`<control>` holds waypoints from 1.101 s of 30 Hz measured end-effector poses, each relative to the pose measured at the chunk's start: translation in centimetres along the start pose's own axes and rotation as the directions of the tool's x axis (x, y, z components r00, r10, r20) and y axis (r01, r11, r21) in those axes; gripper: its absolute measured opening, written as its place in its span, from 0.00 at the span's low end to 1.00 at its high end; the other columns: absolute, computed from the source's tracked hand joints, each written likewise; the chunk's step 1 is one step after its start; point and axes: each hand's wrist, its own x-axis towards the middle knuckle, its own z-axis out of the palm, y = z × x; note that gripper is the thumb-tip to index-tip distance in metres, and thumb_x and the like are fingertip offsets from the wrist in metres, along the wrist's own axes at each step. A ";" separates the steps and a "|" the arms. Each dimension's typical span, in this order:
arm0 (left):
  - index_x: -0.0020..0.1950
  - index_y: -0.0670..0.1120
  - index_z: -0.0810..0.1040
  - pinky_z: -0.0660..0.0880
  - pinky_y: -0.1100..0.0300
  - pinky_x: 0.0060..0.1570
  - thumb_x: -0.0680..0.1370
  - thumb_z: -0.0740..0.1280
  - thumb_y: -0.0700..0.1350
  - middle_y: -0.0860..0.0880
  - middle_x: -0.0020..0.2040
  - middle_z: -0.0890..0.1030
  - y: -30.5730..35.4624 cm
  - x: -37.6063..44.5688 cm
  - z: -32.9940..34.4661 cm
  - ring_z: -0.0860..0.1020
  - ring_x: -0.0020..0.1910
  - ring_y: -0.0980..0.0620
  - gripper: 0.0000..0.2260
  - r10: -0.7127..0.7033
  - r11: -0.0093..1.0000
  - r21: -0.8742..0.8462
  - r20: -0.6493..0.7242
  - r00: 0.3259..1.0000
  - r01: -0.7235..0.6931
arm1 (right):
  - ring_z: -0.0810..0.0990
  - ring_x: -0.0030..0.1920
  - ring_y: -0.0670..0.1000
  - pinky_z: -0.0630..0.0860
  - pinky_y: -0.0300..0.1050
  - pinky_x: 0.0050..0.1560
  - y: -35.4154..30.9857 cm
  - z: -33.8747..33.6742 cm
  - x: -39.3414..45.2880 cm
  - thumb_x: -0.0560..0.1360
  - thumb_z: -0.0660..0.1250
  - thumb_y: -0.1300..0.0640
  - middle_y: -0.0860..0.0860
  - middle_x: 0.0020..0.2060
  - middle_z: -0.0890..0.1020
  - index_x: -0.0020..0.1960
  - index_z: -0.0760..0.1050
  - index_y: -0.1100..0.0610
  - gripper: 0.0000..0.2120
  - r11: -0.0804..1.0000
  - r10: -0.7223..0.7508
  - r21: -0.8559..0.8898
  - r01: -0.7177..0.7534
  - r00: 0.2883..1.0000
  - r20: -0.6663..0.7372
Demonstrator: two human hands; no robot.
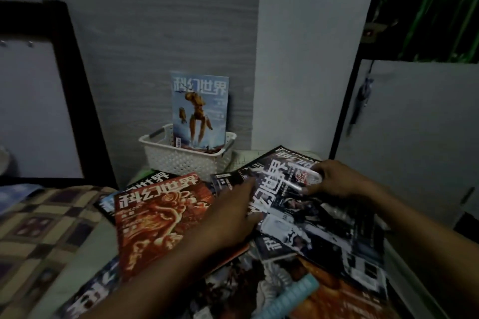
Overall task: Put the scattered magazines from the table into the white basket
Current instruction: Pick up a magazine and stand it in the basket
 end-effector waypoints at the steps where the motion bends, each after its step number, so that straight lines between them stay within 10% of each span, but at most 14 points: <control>1: 0.78 0.57 0.49 0.71 0.47 0.66 0.74 0.71 0.51 0.48 0.70 0.74 -0.2 -0.7 0.2 0.73 0.67 0.47 0.40 -0.030 0.976 -0.216 -0.033 0.999 0.023 | 0.76 0.37 0.49 0.69 0.42 0.36 -0.2 -0.1 -0.5 0.69 0.77 0.49 0.52 0.37 0.81 0.41 0.79 0.57 0.12 0.995 -0.039 0.086 0.041 0.999 -0.030; 4: 0.76 0.66 0.51 0.80 0.47 0.54 0.71 0.76 0.38 0.51 0.67 0.77 0.0 -1.9 -0.7 0.80 0.59 0.51 0.47 -0.197 0.656 -0.754 -0.113 0.974 0.045 | 0.76 0.39 0.49 0.71 0.41 0.40 -1.3 -1.5 -2.1 0.75 0.72 0.58 0.60 0.40 0.81 0.47 0.80 0.67 0.10 0.891 -0.095 0.419 0.172 0.976 -0.197; 7: 0.77 0.59 0.57 0.82 0.54 0.43 0.71 0.74 0.33 0.52 0.68 0.74 -0.1 -1.1 -3.2 0.80 0.58 0.48 0.43 -0.407 0.342 -0.939 -0.185 0.895 -0.038 | 0.78 0.44 0.51 0.74 0.45 0.46 -3.1 -3.3 -3.1 0.77 0.69 0.58 0.61 0.46 0.81 0.53 0.78 0.70 0.14 0.695 -0.023 0.662 0.279 0.930 -0.367; 12: 0.66 0.54 0.75 0.75 0.74 0.40 0.78 0.68 0.38 0.57 0.58 0.77 0.0 -1.0 -6.8 0.77 0.47 0.72 0.19 -0.305 0.620 -0.779 -0.347 0.887 -0.091 | 0.84 0.45 0.49 0.81 0.45 0.49 -7.9 -3.8 -3.7 0.80 0.63 0.59 0.51 0.45 0.86 0.47 0.81 0.52 0.09 0.334 0.006 0.849 0.410 0.899 -0.437; 17: 0.66 0.48 0.76 0.76 0.54 0.59 0.79 0.66 0.39 0.51 0.57 0.81 -2.6 -2.8 -9.7 0.78 0.59 0.52 0.15 -0.356 0.744 -0.668 -0.430 0.830 -0.027 | 0.82 0.36 0.46 0.75 0.35 0.33 -10.7 -3.2 -2.8 0.81 0.62 0.61 0.45 0.33 0.84 0.45 0.75 0.53 0.08 0.665 -0.108 0.679 0.311 0.940 -0.324; 21: 0.62 0.50 0.80 0.77 0.66 0.50 0.78 0.67 0.40 0.56 0.52 0.83 -2.5 -4.5 -10.5 0.81 0.54 0.57 0.13 -0.300 0.857 -0.498 -0.694 0.654 -0.135 | 0.80 0.50 0.55 0.80 0.57 0.48 -13.0 -0.5 -2.6 0.76 0.69 0.49 0.50 0.55 0.78 0.61 0.68 0.50 0.17 0.757 0.148 0.624 0.192 0.880 -0.451; 25: 0.59 0.56 0.80 0.76 0.73 0.39 0.77 0.68 0.38 0.65 0.43 0.82 1.4 -5.4 -10.3 0.81 0.43 0.66 0.16 0.067 0.921 -0.172 -0.814 0.577 -0.350 | 0.85 0.49 0.47 0.83 0.46 0.39 -18.2 0.5 -4.6 0.65 0.75 0.36 0.45 0.53 0.85 0.57 0.76 0.41 0.23 0.193 -0.111 0.963 0.187 0.979 -0.168; 28: 0.56 0.50 0.83 0.78 0.67 0.43 0.74 0.67 0.37 0.56 0.48 0.85 4.0 -5.7 -8.2 0.82 0.44 0.62 0.14 0.275 0.899 -0.032 -0.734 0.621 -0.436 | 0.87 0.39 0.53 0.81 0.44 0.33 -19.6 1.4 -4.1 0.69 0.76 0.50 0.55 0.41 0.87 0.52 0.80 0.57 0.16 0.032 -0.029 0.990 0.136 0.990 -0.135; 33: 0.60 0.63 0.77 0.74 0.68 0.55 0.75 0.67 0.54 0.64 0.58 0.79 2.3 -5.0 -9.5 0.77 0.58 0.65 0.13 -0.001 0.868 -0.358 -0.692 0.721 -0.343 | 0.86 0.39 0.59 0.82 0.51 0.37 -17.2 0.4 -4.1 0.73 0.67 0.68 0.61 0.43 0.87 0.52 0.81 0.63 0.09 -0.122 0.136 0.960 0.251 0.963 -0.235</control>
